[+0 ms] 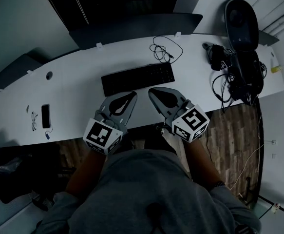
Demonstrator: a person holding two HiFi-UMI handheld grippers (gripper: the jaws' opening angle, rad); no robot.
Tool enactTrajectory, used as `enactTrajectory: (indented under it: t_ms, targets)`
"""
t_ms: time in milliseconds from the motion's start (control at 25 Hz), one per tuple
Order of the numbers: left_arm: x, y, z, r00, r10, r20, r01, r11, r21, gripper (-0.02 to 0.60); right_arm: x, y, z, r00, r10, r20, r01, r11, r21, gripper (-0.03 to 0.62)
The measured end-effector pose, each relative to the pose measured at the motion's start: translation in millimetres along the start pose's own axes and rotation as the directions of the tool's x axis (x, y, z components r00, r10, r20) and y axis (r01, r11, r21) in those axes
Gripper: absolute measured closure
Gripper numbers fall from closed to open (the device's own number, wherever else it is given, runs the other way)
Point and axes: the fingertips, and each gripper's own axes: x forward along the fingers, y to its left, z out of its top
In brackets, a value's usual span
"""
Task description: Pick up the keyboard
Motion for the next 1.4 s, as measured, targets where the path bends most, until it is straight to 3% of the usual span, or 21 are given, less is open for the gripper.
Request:
enactTrajectory:
  t_ms: [480, 960, 1400]
  targets:
    - [57, 15, 0, 0.992, 0.122, -0.040, -0.123, 0.992, -0.004, 0.574, 3, -64, -1, 0.993, 0.116, -0.036, -0.116, 0.993, 0.019, 0.579]
    - [91, 25, -19, 0.957, 0.272, -0.098, -0.275, 0.961, -0.017, 0.574, 5, -116, -26, 0.969, 0.226, -0.103, -0.222, 0.974, 0.049, 0.579]
    - [95, 50, -48, 0.939, 0.310, -0.151, -0.320, 0.946, -0.050, 0.574, 28, -140, -51, 0.959, 0.227, -0.168, -0.224, 0.974, 0.040, 0.579]
